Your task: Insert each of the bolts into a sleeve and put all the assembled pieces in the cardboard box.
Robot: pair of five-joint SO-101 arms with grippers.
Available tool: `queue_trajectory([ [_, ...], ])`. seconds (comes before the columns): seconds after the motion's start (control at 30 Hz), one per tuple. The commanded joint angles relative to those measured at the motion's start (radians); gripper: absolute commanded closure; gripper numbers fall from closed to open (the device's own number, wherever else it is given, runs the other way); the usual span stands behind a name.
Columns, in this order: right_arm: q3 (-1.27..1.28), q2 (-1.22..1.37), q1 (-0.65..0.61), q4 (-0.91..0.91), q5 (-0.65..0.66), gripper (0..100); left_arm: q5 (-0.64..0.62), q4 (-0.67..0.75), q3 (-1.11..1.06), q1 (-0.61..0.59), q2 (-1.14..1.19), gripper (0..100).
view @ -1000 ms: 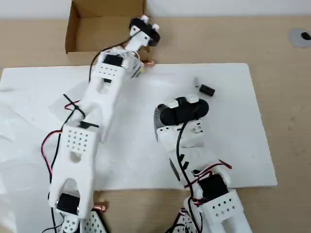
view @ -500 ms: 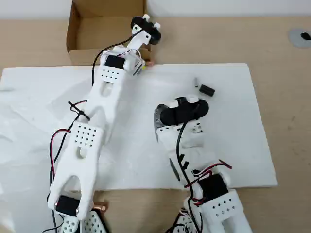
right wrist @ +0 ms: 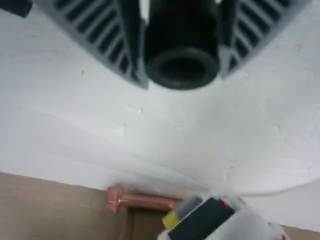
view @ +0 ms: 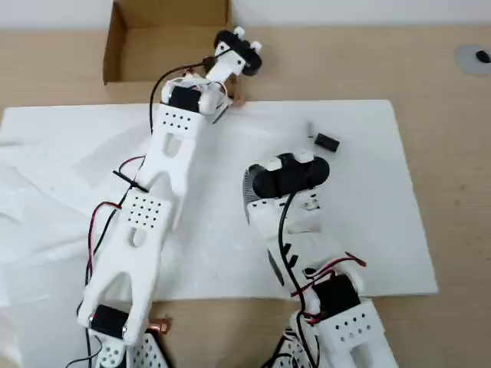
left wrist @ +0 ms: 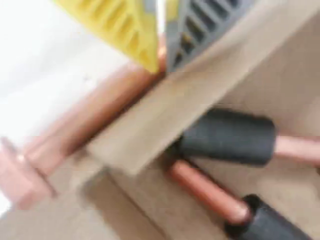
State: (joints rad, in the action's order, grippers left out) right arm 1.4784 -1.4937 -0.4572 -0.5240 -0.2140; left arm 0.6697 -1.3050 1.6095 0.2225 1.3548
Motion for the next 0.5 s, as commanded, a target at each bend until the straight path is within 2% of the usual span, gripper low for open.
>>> queue_trajectory([
  [0.0,-0.002,-0.016,0.015,0.020,-0.005,98.8,-0.063,-0.061,0.061,-0.037,-0.139,99],
  [0.2,-0.002,-0.016,0.013,0.020,-0.006,98.8,-0.166,-0.080,0.061,-0.100,-0.283,99],
  [0.4,-0.004,-0.018,0.013,0.020,-0.008,98.8,-0.157,-0.215,0.055,-0.091,-0.348,99],
  [0.47,-0.004,-0.018,0.013,0.020,-0.008,98.8,-0.106,-0.256,0.052,-0.055,-0.346,97],
])
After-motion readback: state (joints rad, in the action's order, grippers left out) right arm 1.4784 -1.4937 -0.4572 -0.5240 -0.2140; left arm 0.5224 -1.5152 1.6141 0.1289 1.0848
